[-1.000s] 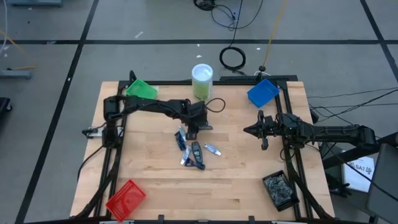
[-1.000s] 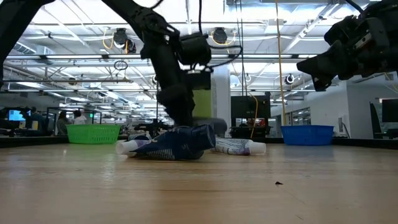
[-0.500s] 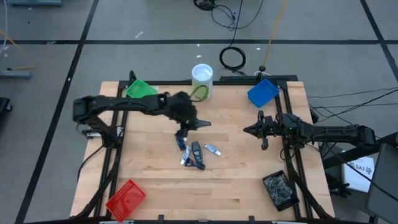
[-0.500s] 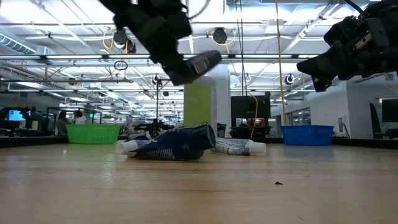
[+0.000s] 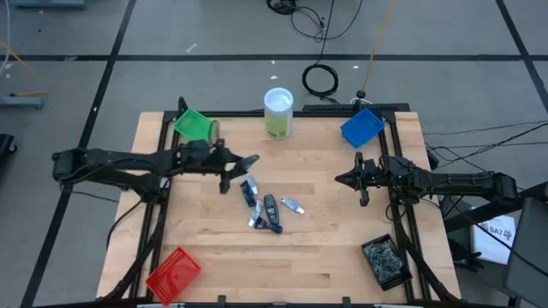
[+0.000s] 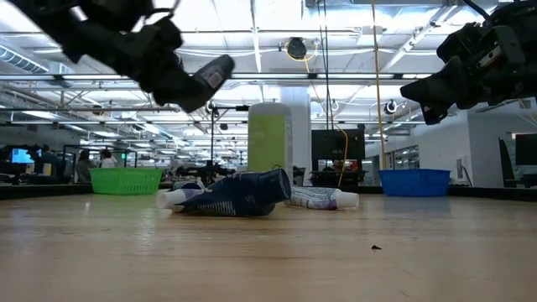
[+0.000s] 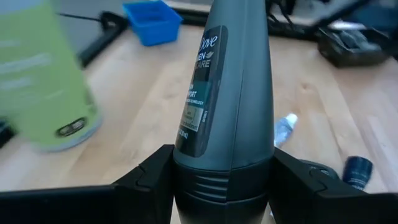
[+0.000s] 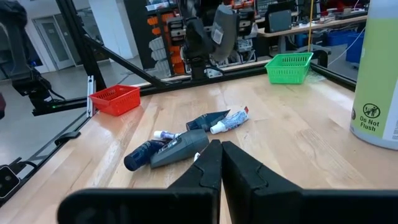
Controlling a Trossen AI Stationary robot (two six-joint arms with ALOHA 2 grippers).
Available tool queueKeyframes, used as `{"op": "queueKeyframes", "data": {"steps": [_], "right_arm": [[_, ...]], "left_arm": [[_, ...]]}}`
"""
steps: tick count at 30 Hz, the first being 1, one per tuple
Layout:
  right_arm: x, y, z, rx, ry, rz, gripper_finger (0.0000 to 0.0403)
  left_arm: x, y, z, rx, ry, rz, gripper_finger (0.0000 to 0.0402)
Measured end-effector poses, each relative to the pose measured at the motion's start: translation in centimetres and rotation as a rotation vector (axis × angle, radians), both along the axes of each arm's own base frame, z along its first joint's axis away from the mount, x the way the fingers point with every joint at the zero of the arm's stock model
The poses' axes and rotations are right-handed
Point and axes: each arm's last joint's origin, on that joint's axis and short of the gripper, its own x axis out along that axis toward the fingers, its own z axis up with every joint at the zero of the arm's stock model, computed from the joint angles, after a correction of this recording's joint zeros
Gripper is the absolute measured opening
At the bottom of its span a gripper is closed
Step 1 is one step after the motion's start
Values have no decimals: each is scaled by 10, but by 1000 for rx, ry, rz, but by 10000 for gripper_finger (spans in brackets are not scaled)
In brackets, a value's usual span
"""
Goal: Pick & Place Travel size toiletries
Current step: Put the top black deodorant into the green bin
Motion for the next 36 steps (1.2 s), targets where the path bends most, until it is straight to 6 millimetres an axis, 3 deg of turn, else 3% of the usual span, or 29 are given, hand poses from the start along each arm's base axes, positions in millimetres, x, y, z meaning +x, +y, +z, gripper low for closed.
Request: {"op": "queueKeyframes", "data": {"steps": [11, 15, 27, 36], "right_arm": [[0, 0, 0, -1, 0, 0, 0], [0, 0, 0, -3, 1, 0, 0], [0, 0, 0, -3, 1, 0, 0], [0, 0, 0, -3, 2, 0, 0]], "left_arm": [[-51, -8, -26, 5, -149, 217, 184], [-58, -6, -25, 42, -152, 327, 184], [-74, 11, -32, 90, -115, 880, 202], [-87, 38, -32, 39, -107, 1054, 182]]}}
